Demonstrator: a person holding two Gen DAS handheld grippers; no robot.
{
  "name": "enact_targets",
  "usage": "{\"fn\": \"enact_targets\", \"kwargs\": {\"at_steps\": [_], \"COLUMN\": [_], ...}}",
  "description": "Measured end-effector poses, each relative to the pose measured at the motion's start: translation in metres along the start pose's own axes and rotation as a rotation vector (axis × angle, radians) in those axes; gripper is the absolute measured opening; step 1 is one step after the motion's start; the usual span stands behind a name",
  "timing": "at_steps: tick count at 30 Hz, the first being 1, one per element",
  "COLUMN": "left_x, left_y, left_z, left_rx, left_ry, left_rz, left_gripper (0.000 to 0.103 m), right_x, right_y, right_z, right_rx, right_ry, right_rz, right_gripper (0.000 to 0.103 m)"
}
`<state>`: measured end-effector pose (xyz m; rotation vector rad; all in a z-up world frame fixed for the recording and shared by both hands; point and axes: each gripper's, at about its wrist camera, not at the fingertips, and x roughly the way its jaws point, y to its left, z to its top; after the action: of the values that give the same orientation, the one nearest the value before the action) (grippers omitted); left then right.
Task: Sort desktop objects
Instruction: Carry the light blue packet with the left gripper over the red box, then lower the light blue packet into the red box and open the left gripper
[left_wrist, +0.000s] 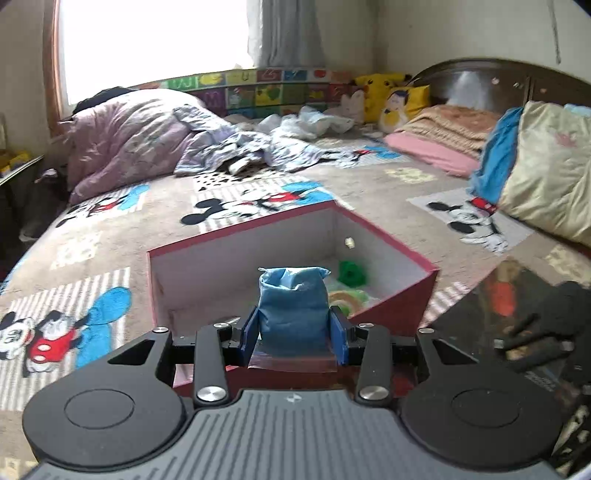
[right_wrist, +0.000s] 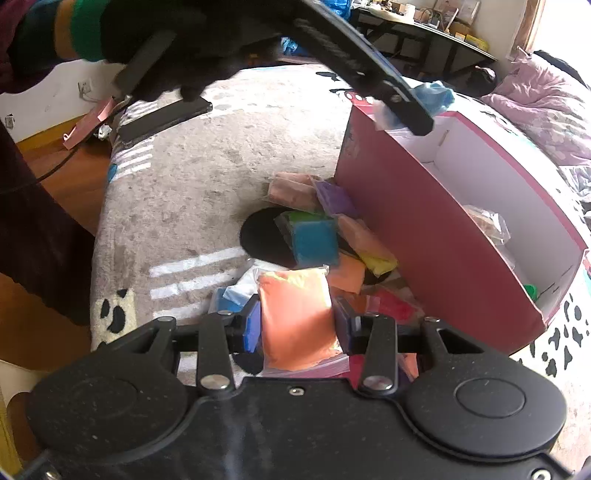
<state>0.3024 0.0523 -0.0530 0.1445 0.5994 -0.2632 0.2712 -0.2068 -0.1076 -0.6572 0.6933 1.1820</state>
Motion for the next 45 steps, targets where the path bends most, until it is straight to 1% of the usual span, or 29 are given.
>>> {"fn": "enact_targets", "kwargs": {"at_steps": [6,8,10,12,13,14,16,18,19,22,24,28,30,32,37,40,45], "left_x": [0.019,0.025,0.035,0.046,0.053,0.058,0.068,0.086,0.095,0.117,0.129,0.142,0.147,0.151,0.165,0.172,0.181], "left_y": [0.023,0.032,0.038,0.044,0.047,0.049,0.05,0.049,0.047,0.047,0.043,0.043,0.044,0.044,0.049,0.048,0.047], "left_z": [0.034,0.044,0.053,0.06,0.063,0.064,0.06,0.055,0.053,0.051,0.05,0.054,0.057,0.058,0.058,0.055,0.054], "left_rx": [-0.005,-0.03,-0.044,-0.073,-0.092,-0.122,-0.179,-0.179,-0.171,-0.168,-0.146,-0.178,-0.178,-0.17,-0.197,-0.185,-0.191], "left_ry": [0.032,0.048,0.07,0.082,0.089,0.094,0.094,0.142,0.172,0.223,0.257,0.292,0.313,0.325,0.367,0.393,0.423], "left_rz": [0.091,0.101,0.118,0.125,0.115,0.09,0.074,0.061,0.076,0.08,0.087,0.082,0.1,0.115,0.123,0.138,0.14], "left_gripper": [0.039,0.039,0.039,0.039,0.039,0.039,0.039,0.039,0.039,0.039,0.039,0.039,0.039,0.039,0.039,0.039,0.039], "right_x": [0.001,-0.003,-0.005,-0.007,-0.007,-0.007,-0.007,-0.007,-0.006,-0.005,-0.005,0.0,0.001,0.002,0.007,0.008,0.009], "right_y": [-0.001,-0.004,-0.01,-0.015,-0.015,-0.015,-0.013,-0.013,-0.012,-0.012,-0.012,-0.02,-0.022,-0.021,-0.015,-0.012,-0.01], "right_z": [-0.003,-0.001,0.001,0.002,0.002,0.002,0.003,0.002,0.001,-0.001,-0.002,-0.01,-0.012,-0.014,-0.017,-0.018,-0.02], "right_rx": [0.032,0.062,0.124,0.18,0.199,0.209,0.213,0.22,0.223,0.235,0.242,0.281,0.293,0.295,0.291,0.281,0.277], "right_ry": [-0.007,-0.028,-0.053,-0.074,-0.08,-0.084,-0.089,-0.088,-0.087,-0.085,-0.083,-0.073,-0.072,-0.071,-0.059,-0.05,-0.044], "right_rz": [0.005,0.013,0.037,0.06,0.066,0.07,0.07,0.072,0.073,0.077,0.08,0.071,0.07,0.07,0.084,0.087,0.092], "right_gripper": [0.04,0.04,0.04,0.04,0.04,0.04,0.04,0.04,0.04,0.04,0.04,0.04,0.04,0.04,0.04,0.04,0.04]}}
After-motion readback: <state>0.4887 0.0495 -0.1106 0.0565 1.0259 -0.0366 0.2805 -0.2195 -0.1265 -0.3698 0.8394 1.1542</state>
